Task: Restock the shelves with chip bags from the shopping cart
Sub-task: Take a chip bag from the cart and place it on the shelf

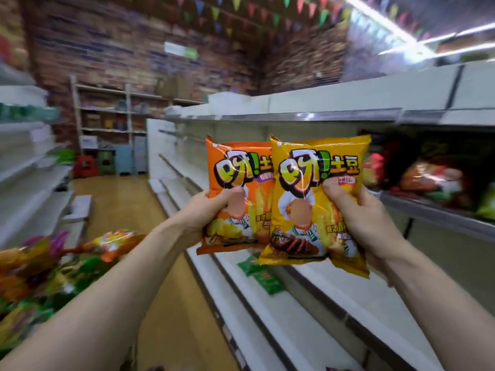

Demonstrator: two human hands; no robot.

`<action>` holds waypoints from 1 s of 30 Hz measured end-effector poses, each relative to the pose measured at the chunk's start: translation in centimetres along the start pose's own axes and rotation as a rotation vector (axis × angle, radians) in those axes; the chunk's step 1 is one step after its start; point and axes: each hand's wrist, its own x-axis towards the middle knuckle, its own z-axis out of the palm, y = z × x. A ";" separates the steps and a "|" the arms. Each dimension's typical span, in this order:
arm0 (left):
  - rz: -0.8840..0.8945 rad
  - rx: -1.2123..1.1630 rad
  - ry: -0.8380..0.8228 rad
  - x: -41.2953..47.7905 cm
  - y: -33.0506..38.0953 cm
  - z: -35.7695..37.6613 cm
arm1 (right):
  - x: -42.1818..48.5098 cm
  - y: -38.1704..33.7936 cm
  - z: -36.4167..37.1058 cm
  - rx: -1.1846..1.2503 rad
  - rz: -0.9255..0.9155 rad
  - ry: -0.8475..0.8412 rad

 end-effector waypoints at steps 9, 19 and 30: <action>-0.026 -0.068 -0.365 2.1 1.8 11.8 | -5.4 -3.7 -10.2 -0.141 0.016 0.300; -0.082 -0.079 -0.622 0.8 3.2 26.8 | -12.2 -8.6 -22.6 -0.214 0.198 0.469; -0.122 0.022 -0.735 0.3 4.7 44.4 | -15.7 -12.1 -39.1 -0.204 0.290 0.586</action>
